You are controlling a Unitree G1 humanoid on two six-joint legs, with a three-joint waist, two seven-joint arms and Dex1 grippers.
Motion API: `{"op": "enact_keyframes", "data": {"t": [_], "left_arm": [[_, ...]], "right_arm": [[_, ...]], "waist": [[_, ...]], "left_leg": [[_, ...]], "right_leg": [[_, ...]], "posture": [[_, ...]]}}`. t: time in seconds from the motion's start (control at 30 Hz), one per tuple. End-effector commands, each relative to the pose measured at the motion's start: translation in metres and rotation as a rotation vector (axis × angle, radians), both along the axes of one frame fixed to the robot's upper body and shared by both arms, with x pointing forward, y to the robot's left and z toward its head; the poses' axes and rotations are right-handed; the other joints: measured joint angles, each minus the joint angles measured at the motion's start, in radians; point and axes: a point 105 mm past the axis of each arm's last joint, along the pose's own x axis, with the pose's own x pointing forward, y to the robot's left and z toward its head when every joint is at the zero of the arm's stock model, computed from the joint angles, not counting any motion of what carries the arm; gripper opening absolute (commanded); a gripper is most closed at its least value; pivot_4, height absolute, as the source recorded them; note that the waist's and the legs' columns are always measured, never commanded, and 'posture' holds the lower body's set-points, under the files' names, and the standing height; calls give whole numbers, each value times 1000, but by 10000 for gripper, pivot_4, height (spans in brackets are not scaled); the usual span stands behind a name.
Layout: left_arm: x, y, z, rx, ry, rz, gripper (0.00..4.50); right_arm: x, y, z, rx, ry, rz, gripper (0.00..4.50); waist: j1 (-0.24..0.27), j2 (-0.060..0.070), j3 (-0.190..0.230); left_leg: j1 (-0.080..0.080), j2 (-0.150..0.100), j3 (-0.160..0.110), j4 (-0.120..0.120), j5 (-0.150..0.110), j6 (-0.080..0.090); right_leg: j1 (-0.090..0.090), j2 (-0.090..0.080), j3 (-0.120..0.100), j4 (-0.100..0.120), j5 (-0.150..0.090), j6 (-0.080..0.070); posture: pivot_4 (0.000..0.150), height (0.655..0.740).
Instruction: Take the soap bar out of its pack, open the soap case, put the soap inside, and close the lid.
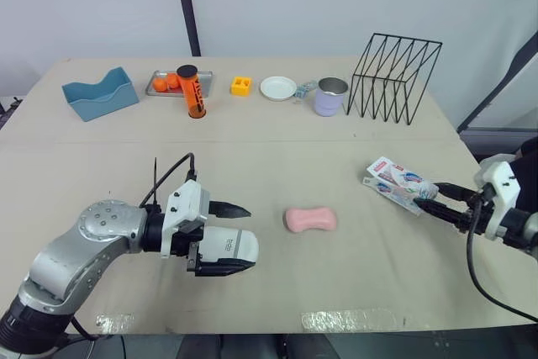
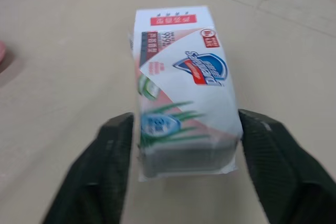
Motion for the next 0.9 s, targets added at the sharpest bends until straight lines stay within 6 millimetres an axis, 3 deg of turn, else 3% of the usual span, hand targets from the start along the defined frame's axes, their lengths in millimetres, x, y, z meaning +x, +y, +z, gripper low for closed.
{"op": "enact_keyframes", "data": {"t": [0.03, 0.17, 0.23, 0.27, 0.37, 0.57, 0.73, 0.9], "left_arm": [[-3, 0, 7, -6, -39, -10, 45000], [-2, 2, 7, -4, -40, -2, 45000], [-1, 5, 6, 0, -44, 5, 45000], [0, 7, 6, 4, -48, 10, 45000], [4, 16, 4, 26, -60, 32, 45000], [10, 32, -3, 86, -84, 44, 45000], [14, 45, -11, 142, -93, 49, 45000], [16, 59, -22, 220, -104, 32, 45000]], "right_arm": [[0, -10, 17, -30, -30, 3, 44448], [7, -12, 38, -43, -91, 26, 44448], [11, -3, 51, -47, -134, 76, 44448], [14, 6, 57, -46, -154, 119, 44448], [17, 60, 67, -15, -183, 332, 44448], [4, 154, 55, 18, -154, 655, 44448], [-14, 199, 49, 40, -135, 850, 44448], [-27, 217, 43, 52, -137, 968, 44448]], "waist": [[0, 0, 0], [-2, 1, 0], [-3, 1, 0], [-3, 1, 0], [-6, 1, 0], [-1, 1, 0], [4, 2, 1], [2, 2, 1]], "left_leg": [[0, 0, 0, 0, 0, 0], [0, 0, 1, 0, 0, 0], [1, 0, 1, 0, 0, 0], [1, 0, 1, 0, 0, 0], [1, 1, 1, 0, 0, 0], [1, 2, 0, 0, 0, 0], [0, 1, 0, 0, 0, 0], [-2, 1, -2, 0, 0, 0]], "right_leg": [[0, 0, 0, 0, 0, 0], [0, 0, 0, 0, 0, 0], [0, 0, 1, 0, 0, 0], [0, 0, 1, 0, 0, 0], [0, 0, 1, 0, 0, 0], [0, 2, 1, 0, 0, 0], [0, 0, 0, 0, 0, 0], [-1, 0, -2, -1, 0, 0]], "posture": [[1500, 7400], [1500, 7400], [1500, 7400], [1500, 7400], [1500, 7400], [1500, 7400], [1500, 7400], [1500, 7400]]}}
